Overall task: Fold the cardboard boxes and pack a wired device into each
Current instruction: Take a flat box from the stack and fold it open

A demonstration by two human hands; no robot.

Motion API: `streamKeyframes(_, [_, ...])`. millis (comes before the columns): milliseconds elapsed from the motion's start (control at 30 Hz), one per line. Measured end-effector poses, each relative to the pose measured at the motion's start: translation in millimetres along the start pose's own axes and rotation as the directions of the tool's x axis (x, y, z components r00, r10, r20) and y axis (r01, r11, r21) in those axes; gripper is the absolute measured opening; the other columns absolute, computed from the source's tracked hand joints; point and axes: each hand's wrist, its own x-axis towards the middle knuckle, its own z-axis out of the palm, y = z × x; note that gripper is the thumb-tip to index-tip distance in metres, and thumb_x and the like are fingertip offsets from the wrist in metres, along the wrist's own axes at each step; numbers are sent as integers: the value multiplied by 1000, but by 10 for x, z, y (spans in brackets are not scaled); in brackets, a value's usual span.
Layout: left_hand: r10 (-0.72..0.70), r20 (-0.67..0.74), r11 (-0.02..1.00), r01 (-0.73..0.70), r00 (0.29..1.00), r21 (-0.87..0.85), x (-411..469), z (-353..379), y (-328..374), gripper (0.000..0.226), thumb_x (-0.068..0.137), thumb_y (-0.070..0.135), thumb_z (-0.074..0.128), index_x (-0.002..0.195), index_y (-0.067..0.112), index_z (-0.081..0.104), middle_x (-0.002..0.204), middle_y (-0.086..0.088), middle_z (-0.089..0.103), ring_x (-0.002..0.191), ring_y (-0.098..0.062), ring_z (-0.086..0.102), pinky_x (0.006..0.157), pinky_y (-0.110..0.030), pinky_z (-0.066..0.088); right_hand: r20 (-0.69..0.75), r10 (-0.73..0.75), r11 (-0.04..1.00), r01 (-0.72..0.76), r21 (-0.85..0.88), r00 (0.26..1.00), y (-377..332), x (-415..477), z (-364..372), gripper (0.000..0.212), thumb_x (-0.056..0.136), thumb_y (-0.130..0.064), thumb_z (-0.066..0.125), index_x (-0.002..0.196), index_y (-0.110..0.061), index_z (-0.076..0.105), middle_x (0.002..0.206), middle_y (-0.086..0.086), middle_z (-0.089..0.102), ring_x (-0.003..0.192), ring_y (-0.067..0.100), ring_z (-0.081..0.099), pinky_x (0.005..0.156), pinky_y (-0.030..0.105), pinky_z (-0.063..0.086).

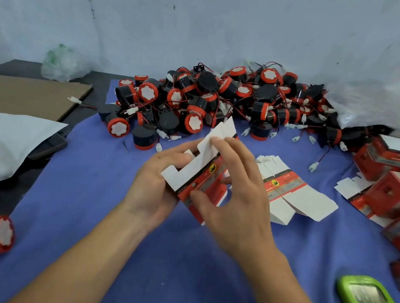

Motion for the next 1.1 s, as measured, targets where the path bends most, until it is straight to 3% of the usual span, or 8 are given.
streamKeyframes(333, [116,-25,964,-106,993,245,-54,131,43,37,100,3,52,118,21,79,122,-9,76,116,-25,71,88,-31,59,-75,-42,999,43,15,996,-78,36,-23,80,68,-24,95,135,-30,51,152,-8,41,140,17,43,106,38,48])
streamKeyframes(467, [234,-33,890,-200,972,411,-99,223,86,38,95,1,55,108,25,82,103,-1,80,96,-16,76,73,-27,61,-238,-76,997,71,-28,968,-139,83,-116,50,65,-33,92,103,-19,62,144,-2,47,128,20,49,103,26,43])
streamKeyframes(533, [195,-139,936,-142,971,322,-76,244,102,41,95,-3,55,99,25,85,101,0,81,93,-13,77,68,-26,61,-277,-101,992,77,-99,956,-119,96,-182,33,72,-36,84,85,-17,60,148,0,46,132,21,45,104,21,36])
streamKeyframes(667, [129,-344,986,-85,930,140,-5,173,181,38,98,-8,52,105,18,79,109,-2,80,105,-16,76,72,-25,61,-168,-110,991,96,-89,980,-74,76,-195,29,80,-20,87,77,-12,59,150,-4,44,142,22,39,109,22,32])
streamKeyframes(767, [280,-401,952,-199,872,231,-15,143,174,42,95,-8,55,104,24,80,106,0,80,104,-16,76,75,-29,62,-44,-15,1000,16,23,999,-79,41,-117,26,84,-23,79,77,-15,56,143,-16,48,139,9,41,106,11,27])
streamKeyframes(867, [443,-355,840,-243,823,485,-39,156,64,48,90,2,56,99,42,81,97,5,81,95,-10,76,68,-18,59,15,142,980,-142,138,990,-53,32,-70,22,82,-27,70,72,-17,53,118,-33,56,122,-5,48,96,8,33])
streamKeyframes(1000, [459,-402,805,-179,792,566,0,135,-183,47,88,9,50,112,43,72,85,9,77,79,-2,70,72,-12,51,79,285,946,-294,135,955,21,31,-45,26,80,-26,70,68,-19,48,83,-11,59,86,7,52,72,24,41])
streamKeyframes(1100, [438,-435,803,-125,787,582,32,81,-293,44,86,17,48,119,32,72,82,10,74,79,-3,67,71,-11,48,99,357,922,-367,120,929,70,35,-27,27,76,-32,70,66,-22,47,93,-19,61,89,2,54,71,20,38])
